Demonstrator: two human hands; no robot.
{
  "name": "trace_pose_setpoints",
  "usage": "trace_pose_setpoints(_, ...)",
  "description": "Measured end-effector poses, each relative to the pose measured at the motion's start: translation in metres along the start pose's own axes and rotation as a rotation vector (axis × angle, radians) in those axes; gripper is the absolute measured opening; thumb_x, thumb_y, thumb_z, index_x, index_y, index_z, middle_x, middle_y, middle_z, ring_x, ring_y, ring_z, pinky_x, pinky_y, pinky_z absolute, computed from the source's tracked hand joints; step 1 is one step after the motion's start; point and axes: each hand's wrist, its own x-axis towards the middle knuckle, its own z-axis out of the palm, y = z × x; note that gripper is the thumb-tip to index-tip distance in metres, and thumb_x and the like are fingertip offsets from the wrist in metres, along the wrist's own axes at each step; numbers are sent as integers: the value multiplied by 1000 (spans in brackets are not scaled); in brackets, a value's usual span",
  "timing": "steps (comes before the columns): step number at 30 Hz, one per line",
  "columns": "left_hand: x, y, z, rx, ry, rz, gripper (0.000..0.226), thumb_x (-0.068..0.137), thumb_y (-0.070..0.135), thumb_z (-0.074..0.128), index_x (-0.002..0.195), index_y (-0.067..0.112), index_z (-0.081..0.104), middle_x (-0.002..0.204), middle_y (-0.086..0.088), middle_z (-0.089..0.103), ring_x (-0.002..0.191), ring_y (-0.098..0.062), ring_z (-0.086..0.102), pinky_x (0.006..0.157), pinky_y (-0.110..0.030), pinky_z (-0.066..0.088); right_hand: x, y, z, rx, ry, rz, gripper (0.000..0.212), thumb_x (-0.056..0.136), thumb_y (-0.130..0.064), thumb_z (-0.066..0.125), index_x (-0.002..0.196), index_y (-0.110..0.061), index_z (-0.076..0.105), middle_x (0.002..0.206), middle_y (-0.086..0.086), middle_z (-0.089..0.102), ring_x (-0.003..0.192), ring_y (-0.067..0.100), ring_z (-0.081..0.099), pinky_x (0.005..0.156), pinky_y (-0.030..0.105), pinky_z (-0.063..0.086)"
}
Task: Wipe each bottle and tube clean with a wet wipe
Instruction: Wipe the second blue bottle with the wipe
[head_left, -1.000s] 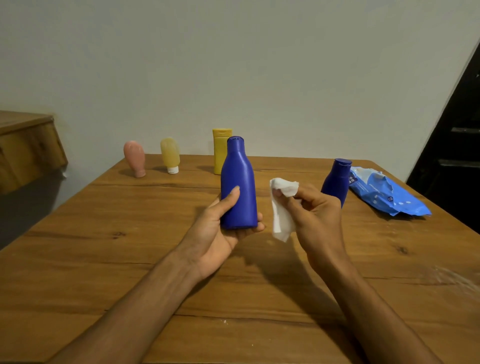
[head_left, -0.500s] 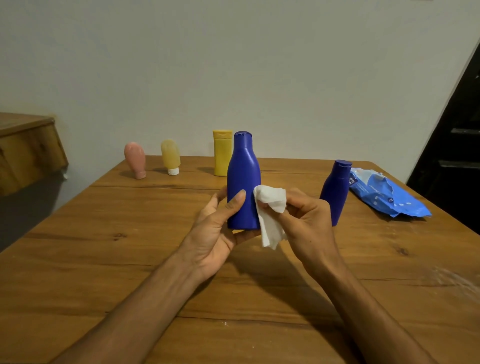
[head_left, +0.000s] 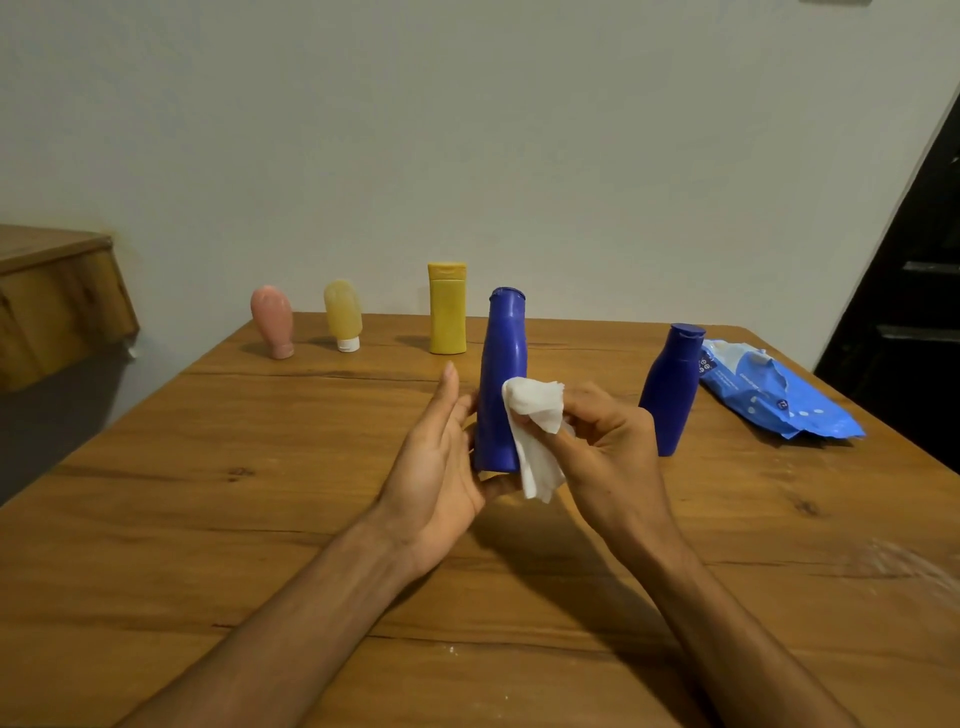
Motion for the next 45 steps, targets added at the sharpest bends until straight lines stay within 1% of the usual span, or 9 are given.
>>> trace_pose_setpoints(6, -2, -3, 6, -17, -6, 9, 57, 84, 48, 56, 133, 19, 57, 117, -14, 70, 106, -23, 68, 87, -39, 53, -2, -1, 3, 18, -47, -9, 24, 77, -33, 64, 100, -32, 66, 100, -10, 68, 97, 9, 63, 79, 22, 54)
trace_pose_setpoints(10, -2, -2, 7, -97, 8, 3, 57, 80, 44, 60, 130, 17, 58, 120, -16, 69, 110, -26, 67, 87, -41, 53, -2, -1, 2, 19, -26, -21, 21, 78, -32, 65, 99, -35, 67, 97, -10, 69, 94, 12, 64, 77, 30, 56)
trace_pose_setpoints(17, -1, 6, 2, -181, 15, 26, 53, 91, 45, 52, 136, 18, 54, 118, -16, 69, 103, -29, 67, 91, -48, 52, -1, -2, -2, 47, 123, -41, 18, 77, -30, 64, 94, -34, 65, 94, -8, 67, 89, 6, 64, 72, 17, 52)
trace_pose_setpoints(21, 1, 5, -2, -201, 29, 10, 50, 96, 48, 47, 134, 16, 56, 133, -21, 60, 122, -36, 55, 110, -57, 36, 1, 0, -4, 47, 180, -37, 26, 81, -18, 67, 93, -41, 62, 95, -12, 65, 90, 3, 62, 70, 13, 51)
trace_pose_setpoints(27, 0, 6, 0, -207, 43, 3, 50, 97, 46, 44, 134, 14, 56, 130, -19, 62, 114, -29, 60, 99, -47, 47, 1, 2, -1, -70, 153, -35, 17, 77, -34, 65, 91, -42, 60, 94, -13, 65, 88, 2, 61, 70, 15, 53)
trace_pose_setpoints(32, -1, 6, 1, -163, 73, -3, 47, 98, 45, 42, 132, 16, 58, 122, -16, 67, 108, -28, 63, 93, -46, 47, 3, 6, -2, -87, 165, -6, 15, 79, -30, 67, 90, -38, 62, 94, -9, 66, 88, 5, 62, 70, 18, 54)
trace_pose_setpoints(39, 0, 6, 1, -103, 36, -28, 74, 96, 62, 28, 132, 5, 57, 123, -21, 65, 105, -30, 65, 94, -43, 50, -2, 8, 2, -249, -37, -137, 8, 82, -17, 73, 89, -13, 72, 91, -6, 63, 82, 7, 58, 63, 15, 44)
trace_pose_setpoints(43, 1, 3, -2, -91, -41, -54, 82, 93, 67, 27, 132, 1, 56, 93, -15, 68, 79, -23, 68, 70, -32, 58, -7, 7, 5, -390, -164, -348, 11, 81, -26, 62, 84, -18, 69, 90, -13, 56, 85, 2, 54, 64, 30, 48)
trace_pose_setpoints(45, 1, 1, -1, -105, -40, -60, 77, 94, 65, 30, 134, 4, 55, 99, -13, 69, 85, -20, 68, 76, -32, 57, -6, 9, 4, -451, -178, -394, 12, 83, -28, 61, 90, -21, 69, 94, -14, 54, 90, -4, 49, 67, 32, 46)
